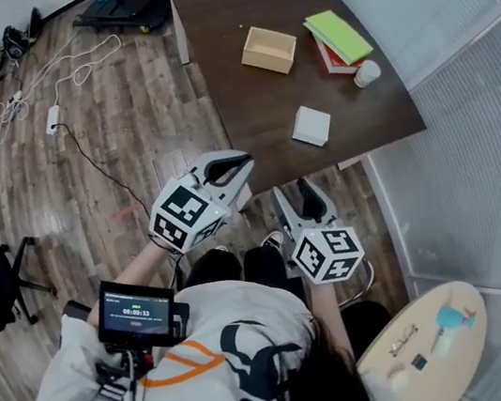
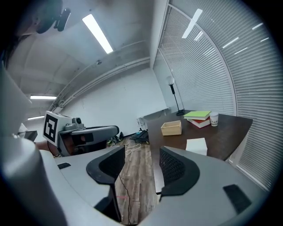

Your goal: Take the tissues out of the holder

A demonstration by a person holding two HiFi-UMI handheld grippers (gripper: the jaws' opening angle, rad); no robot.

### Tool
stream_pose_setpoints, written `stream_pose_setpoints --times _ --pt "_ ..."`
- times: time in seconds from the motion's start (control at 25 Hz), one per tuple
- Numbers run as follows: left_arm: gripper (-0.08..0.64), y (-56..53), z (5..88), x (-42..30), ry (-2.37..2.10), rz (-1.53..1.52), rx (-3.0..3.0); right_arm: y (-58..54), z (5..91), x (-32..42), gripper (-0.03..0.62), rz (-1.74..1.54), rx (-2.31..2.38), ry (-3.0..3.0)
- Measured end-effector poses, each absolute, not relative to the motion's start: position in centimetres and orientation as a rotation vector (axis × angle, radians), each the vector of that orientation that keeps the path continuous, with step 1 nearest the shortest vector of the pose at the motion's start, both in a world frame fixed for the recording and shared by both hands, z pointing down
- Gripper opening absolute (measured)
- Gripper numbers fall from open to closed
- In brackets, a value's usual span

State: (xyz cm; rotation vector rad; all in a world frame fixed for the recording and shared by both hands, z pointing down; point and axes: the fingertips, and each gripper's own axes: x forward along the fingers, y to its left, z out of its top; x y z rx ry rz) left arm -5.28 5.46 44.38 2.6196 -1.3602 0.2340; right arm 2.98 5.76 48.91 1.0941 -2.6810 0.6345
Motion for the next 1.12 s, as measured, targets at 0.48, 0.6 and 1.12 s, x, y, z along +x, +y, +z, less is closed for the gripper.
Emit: stream_pose_setpoints --times 0.48,0.6,1.12 --pt "0.000 8.4 42.2 -2.7 -1.419 0.203 2.629 8.4 46.6 3.5 0.229 0.585 0.989 -2.760" --pt "0.000 8.9 42.0 -0.1 -1.399 0.186 2.630 9.6 46.2 5.6 0.227 0.560 0.980 -2.760" --pt "0.000 12.8 44.1 9.8 -1.339 0.256 2.626 12.6 48.0 14.8 0.192 0.603 1.006 -2.732"
